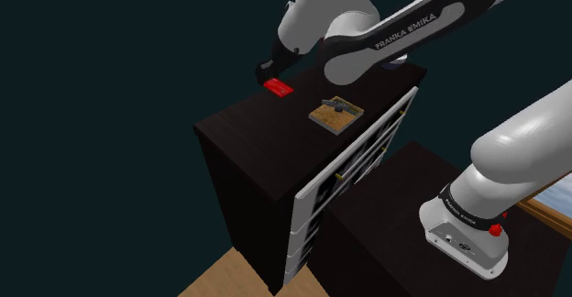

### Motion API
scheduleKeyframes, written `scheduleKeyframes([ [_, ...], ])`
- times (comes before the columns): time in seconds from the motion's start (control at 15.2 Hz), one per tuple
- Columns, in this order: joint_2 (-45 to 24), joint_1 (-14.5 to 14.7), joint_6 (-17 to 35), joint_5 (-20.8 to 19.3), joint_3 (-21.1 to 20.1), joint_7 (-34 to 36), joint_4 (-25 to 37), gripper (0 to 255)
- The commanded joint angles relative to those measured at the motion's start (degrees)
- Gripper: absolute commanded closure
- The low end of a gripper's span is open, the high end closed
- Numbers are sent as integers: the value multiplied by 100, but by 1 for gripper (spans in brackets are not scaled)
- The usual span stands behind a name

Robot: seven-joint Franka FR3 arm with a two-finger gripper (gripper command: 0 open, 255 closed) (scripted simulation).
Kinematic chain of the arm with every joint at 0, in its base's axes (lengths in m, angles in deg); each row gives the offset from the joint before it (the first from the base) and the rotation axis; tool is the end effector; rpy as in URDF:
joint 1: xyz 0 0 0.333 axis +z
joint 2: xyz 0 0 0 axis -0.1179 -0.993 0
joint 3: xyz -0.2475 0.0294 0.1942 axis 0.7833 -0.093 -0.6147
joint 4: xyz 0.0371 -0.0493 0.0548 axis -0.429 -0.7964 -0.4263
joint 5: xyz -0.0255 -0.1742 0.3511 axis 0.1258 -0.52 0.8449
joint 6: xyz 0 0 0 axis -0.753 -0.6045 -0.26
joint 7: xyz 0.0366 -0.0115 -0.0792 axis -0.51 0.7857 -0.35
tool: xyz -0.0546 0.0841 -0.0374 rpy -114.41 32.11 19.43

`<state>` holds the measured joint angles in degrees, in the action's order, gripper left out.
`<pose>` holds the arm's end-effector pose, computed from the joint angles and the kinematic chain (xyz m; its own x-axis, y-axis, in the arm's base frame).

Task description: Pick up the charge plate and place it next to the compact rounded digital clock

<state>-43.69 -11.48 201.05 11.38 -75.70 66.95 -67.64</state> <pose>0.4714 0.2362 0.4273 0.8239 0.1331 0.5508 0.1551 -0.9879 0.0067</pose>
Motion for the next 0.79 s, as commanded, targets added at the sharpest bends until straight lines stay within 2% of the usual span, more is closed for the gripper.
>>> scheduleKeyframes([
  [0.0, 119, 118, -147, 257, 96, -204, 56, 255],
  [0.07, 163, 161, -211, 343, 136, -276, 85, 255],
  [0.4, 453, 517, -15, 1328, 1090, -1708, -350, 255],
  [0.73, 586, 808, 46, 2079, 2023, -3030, -593, 255],
])
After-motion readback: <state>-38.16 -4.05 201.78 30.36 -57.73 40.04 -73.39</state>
